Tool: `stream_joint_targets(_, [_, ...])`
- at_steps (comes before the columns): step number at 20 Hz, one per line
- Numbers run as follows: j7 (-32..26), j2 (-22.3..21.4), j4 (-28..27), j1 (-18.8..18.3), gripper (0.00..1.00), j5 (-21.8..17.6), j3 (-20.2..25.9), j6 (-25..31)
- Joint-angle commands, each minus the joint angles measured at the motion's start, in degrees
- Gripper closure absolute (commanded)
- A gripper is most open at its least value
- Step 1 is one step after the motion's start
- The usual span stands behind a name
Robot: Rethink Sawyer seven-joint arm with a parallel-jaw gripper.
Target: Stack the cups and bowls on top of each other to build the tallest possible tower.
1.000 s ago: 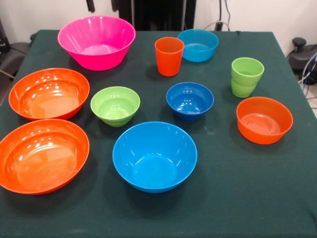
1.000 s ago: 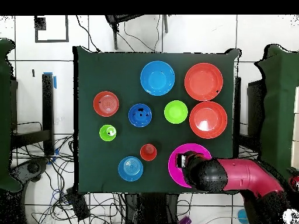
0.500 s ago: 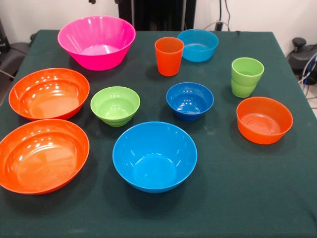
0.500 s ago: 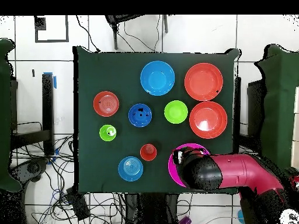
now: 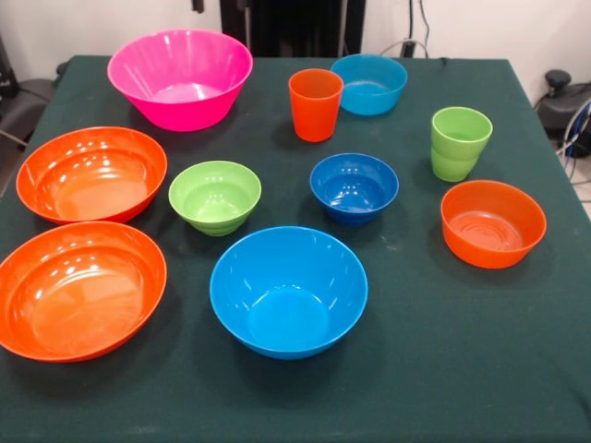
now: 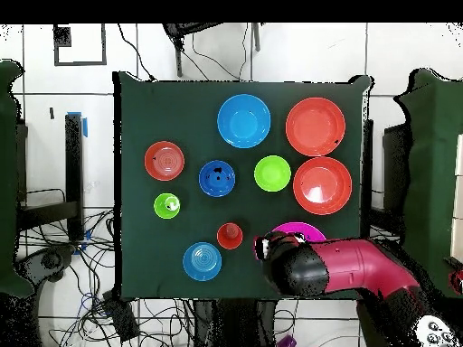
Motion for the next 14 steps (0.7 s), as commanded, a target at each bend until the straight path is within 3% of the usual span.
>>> stream_joint_targets(1, [4.2,5.1,5.4,4.9,0.00,-3.5,-1.6,-5.5])
stream_joint_targets(6, [4.0,5.6,4.7,6.0,0.00,-2.8,-2.7,-5.9])
stream_joint_targets(14, [5.6,6.3,2.7,9.0,0.00,-5.2,-6.6,-7.3])
